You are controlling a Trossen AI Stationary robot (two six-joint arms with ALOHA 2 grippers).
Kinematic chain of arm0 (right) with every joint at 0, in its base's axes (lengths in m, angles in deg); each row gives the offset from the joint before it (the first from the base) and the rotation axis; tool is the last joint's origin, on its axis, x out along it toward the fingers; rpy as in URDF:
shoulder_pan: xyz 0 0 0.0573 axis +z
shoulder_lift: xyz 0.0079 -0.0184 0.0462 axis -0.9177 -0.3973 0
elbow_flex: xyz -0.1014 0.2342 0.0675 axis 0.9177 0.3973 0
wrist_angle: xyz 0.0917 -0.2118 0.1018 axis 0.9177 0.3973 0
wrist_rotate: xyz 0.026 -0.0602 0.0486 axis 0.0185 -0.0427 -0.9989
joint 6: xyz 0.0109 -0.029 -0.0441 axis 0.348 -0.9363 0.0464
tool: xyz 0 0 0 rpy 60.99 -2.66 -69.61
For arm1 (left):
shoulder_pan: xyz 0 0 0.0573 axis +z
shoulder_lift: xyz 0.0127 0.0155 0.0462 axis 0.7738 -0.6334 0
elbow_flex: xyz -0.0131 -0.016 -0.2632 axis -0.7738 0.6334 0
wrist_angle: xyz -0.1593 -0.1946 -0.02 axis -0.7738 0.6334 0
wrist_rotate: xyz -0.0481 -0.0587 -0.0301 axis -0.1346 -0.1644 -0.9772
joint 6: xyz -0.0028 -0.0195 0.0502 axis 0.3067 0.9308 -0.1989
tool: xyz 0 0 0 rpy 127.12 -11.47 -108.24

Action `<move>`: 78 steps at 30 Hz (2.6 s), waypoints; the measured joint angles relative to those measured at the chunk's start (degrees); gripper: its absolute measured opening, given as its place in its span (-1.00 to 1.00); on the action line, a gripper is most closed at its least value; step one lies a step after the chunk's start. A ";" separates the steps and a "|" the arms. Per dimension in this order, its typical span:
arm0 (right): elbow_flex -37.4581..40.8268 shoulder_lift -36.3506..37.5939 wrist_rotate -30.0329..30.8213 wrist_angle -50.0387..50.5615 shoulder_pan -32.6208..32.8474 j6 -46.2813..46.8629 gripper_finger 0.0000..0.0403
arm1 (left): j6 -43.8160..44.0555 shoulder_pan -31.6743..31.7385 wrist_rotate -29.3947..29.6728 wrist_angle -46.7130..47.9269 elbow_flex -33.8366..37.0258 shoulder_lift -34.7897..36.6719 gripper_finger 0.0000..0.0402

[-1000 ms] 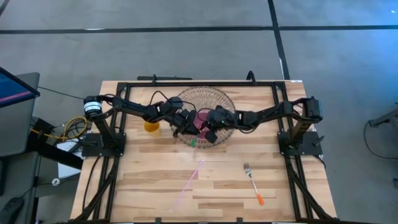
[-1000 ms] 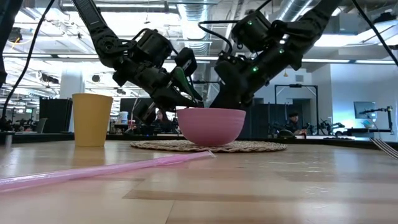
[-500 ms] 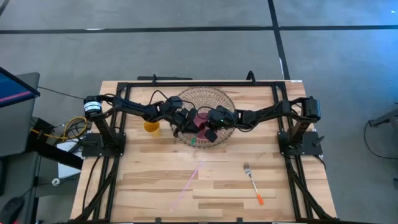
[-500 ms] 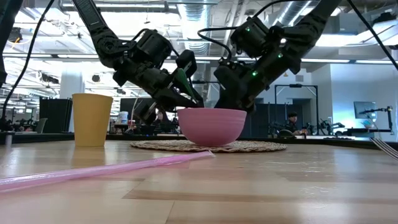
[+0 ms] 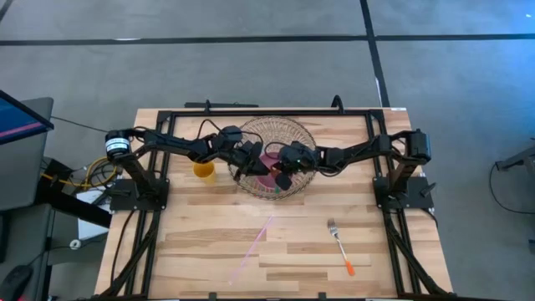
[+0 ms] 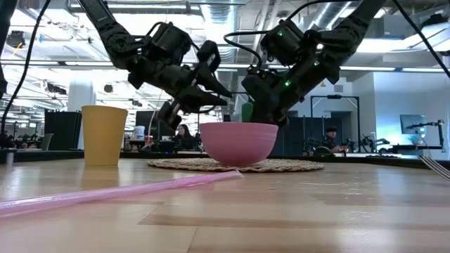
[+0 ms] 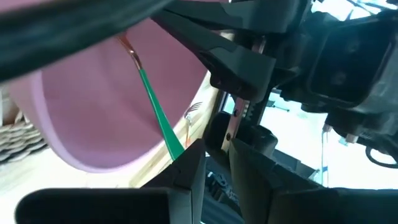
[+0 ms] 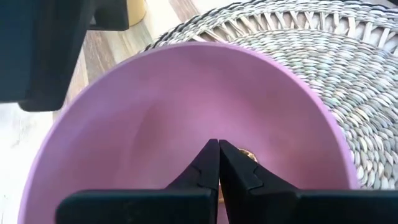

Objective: Pick & Place Utensil
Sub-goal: Put the orange fork into the pink bowl

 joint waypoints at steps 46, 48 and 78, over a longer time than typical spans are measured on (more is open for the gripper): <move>-0.04 27.17 7.92 43.03 30.82 33.64 -1.00 | -52.88 -0.22 -3.81 -0.46 0.11 21.79 -0.63; -0.04 26.43 7.93 46.15 33.86 39.81 -1.00 | -59.33 -0.22 -7.45 -0.47 0.11 21.79 -0.63; -0.02 10.18 -8.80 48.40 50.58 78.14 -0.92 | -90.14 1.57 -7.29 5.54 0.22 21.90 -0.78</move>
